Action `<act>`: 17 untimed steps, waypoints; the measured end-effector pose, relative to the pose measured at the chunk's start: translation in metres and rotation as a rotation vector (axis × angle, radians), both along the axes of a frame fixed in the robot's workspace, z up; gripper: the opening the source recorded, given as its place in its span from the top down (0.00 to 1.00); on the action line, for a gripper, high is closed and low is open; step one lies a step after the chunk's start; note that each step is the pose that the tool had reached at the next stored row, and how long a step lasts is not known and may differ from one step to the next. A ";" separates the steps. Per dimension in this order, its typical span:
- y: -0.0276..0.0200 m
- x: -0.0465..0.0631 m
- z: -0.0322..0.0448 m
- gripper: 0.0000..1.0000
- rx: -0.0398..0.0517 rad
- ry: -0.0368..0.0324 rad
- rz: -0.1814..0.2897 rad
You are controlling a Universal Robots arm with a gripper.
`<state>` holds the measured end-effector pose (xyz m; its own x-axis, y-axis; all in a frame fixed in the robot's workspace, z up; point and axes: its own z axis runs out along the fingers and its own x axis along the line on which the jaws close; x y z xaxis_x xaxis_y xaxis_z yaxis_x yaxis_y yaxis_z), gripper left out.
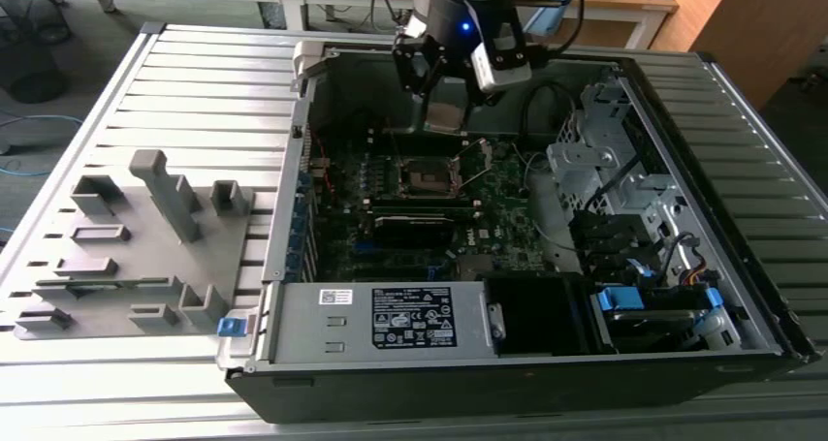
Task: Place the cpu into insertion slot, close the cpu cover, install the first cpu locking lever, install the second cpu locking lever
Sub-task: 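Place the cpu into insertion slot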
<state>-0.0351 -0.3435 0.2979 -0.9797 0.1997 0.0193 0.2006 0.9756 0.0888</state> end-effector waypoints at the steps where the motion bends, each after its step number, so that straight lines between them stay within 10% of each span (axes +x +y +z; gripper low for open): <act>1: 0.0000 0.000 -0.0002 0.46 0.0000 0.0000 -0.018; 17: 0.0000 0.000 -0.0026 0.46 0.0000 0.0000 -0.255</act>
